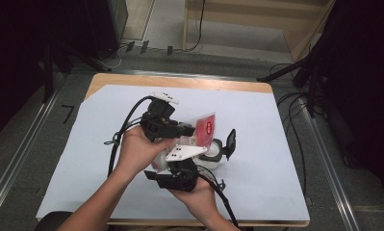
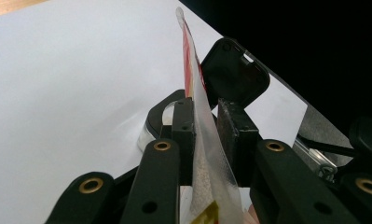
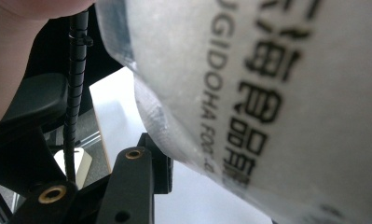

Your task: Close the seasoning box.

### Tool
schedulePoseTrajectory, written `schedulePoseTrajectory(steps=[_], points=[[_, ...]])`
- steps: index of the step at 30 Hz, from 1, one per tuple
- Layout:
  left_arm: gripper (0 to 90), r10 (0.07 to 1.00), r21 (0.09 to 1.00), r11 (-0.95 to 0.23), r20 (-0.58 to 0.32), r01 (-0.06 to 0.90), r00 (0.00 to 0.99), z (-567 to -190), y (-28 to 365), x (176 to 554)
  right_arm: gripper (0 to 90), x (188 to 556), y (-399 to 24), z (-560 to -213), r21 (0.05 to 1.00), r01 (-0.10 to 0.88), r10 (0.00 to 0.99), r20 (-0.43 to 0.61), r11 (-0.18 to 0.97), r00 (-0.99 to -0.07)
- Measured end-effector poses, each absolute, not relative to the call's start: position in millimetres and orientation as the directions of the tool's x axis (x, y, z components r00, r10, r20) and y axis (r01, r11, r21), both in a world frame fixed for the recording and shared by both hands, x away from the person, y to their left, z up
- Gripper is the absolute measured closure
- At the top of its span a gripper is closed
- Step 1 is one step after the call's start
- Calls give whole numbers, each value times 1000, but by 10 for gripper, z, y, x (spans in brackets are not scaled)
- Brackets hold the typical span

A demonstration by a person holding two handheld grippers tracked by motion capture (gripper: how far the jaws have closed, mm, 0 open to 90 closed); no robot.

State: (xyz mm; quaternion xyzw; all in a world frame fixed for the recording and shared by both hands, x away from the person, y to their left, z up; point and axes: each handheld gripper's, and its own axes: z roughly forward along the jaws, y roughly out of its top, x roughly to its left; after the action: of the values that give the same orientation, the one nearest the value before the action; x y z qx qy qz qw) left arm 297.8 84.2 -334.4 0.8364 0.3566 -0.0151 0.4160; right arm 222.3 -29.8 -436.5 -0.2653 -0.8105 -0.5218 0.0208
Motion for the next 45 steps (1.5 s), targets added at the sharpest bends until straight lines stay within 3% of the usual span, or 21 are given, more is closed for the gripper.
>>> schedulePoseTrajectory(steps=[45], points=[[764,582,680,-408,-321,609,747,-3338,815,2972,632,2216,-286,-4364,833,459,404,323,308,-856]])
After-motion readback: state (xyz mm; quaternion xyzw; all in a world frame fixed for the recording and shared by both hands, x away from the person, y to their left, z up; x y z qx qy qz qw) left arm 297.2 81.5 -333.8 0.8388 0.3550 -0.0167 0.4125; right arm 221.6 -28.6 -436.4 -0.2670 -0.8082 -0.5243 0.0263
